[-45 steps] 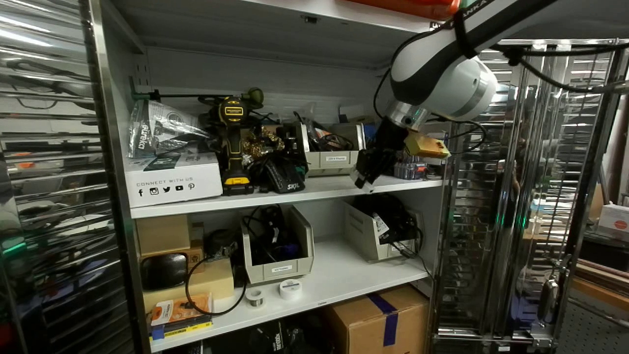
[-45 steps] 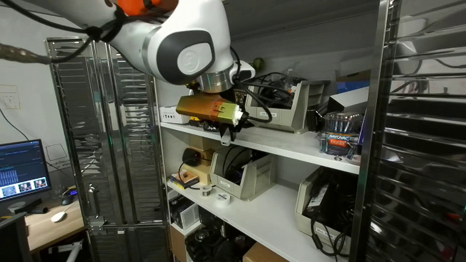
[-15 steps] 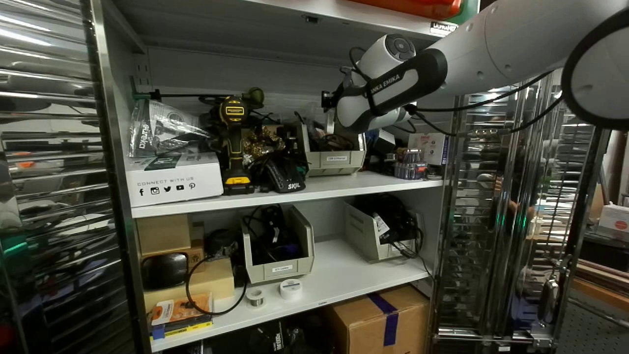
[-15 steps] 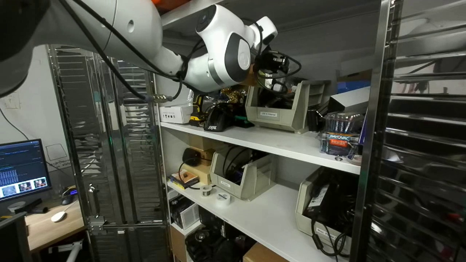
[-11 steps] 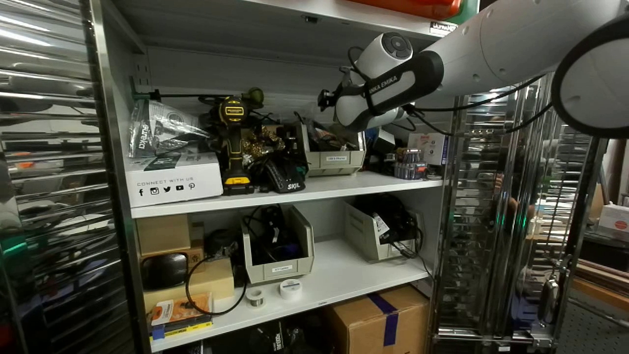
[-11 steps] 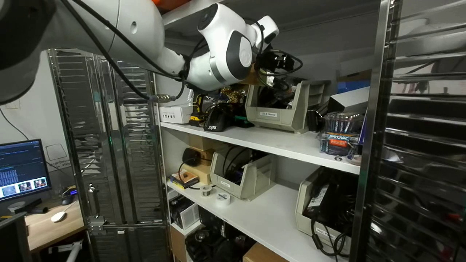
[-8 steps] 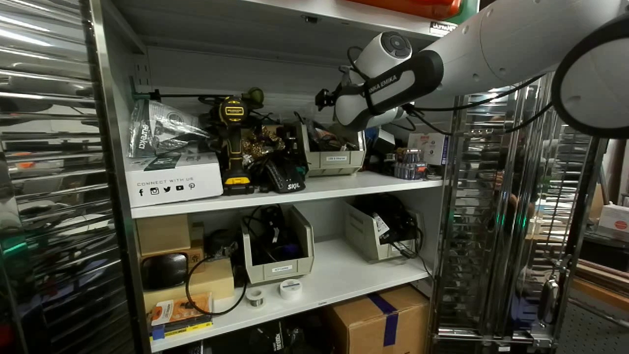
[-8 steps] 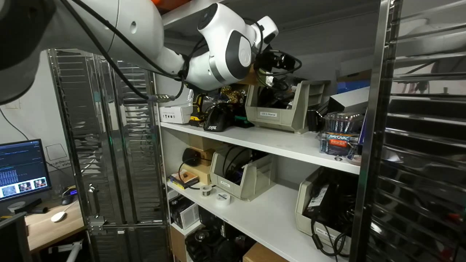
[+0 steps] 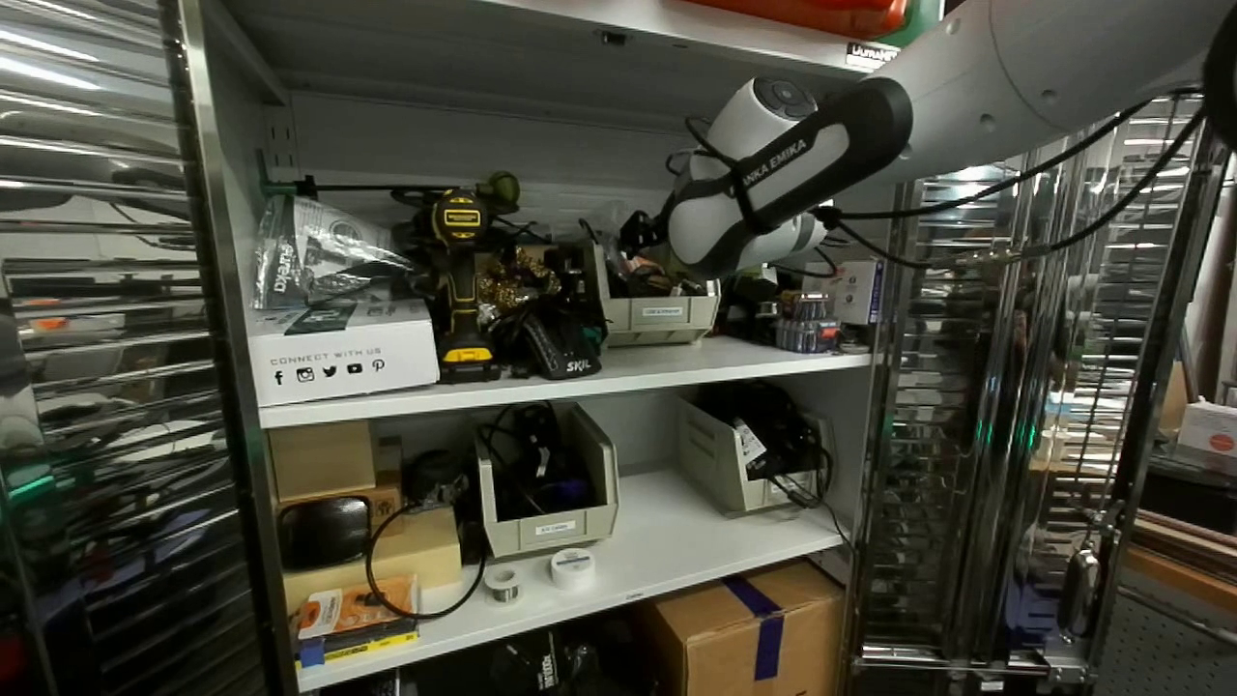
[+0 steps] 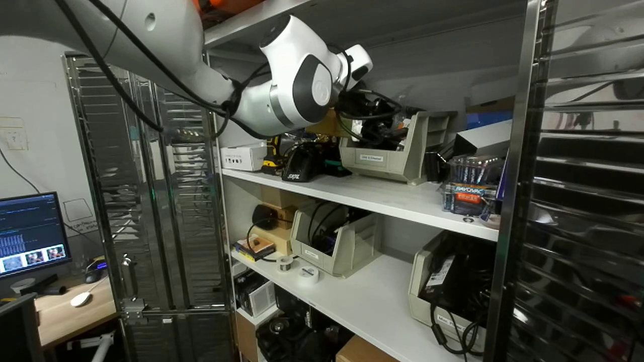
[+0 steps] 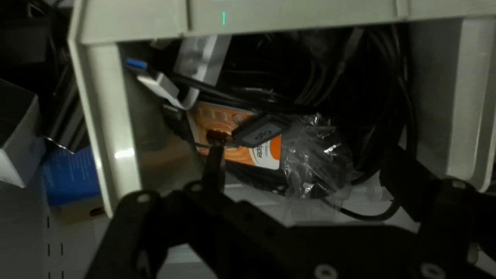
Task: Pick up the white object and put it in the tool box
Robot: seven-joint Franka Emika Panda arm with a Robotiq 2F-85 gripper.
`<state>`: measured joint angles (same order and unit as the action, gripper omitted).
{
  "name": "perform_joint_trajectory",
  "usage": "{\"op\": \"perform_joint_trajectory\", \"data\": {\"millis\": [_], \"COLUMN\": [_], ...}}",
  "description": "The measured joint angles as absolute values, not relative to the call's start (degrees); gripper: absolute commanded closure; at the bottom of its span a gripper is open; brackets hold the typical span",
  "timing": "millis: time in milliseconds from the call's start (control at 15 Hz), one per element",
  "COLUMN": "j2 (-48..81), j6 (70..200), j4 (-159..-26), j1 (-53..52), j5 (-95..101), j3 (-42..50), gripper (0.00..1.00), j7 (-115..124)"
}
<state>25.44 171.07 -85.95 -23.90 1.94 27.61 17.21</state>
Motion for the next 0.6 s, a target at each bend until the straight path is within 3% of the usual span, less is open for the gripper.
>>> {"op": "perform_joint_trajectory", "data": {"millis": [267,600], "j2": [16.7,2.4], "j6": [170.0,155.4], "j4": [-98.2,-113.6], "j1": [-27.6,-30.3], "j5": [6.7,12.2], "j3": [31.2,32.8], "gripper": [0.0,0.0], "j7": [17.3,15.8]}}
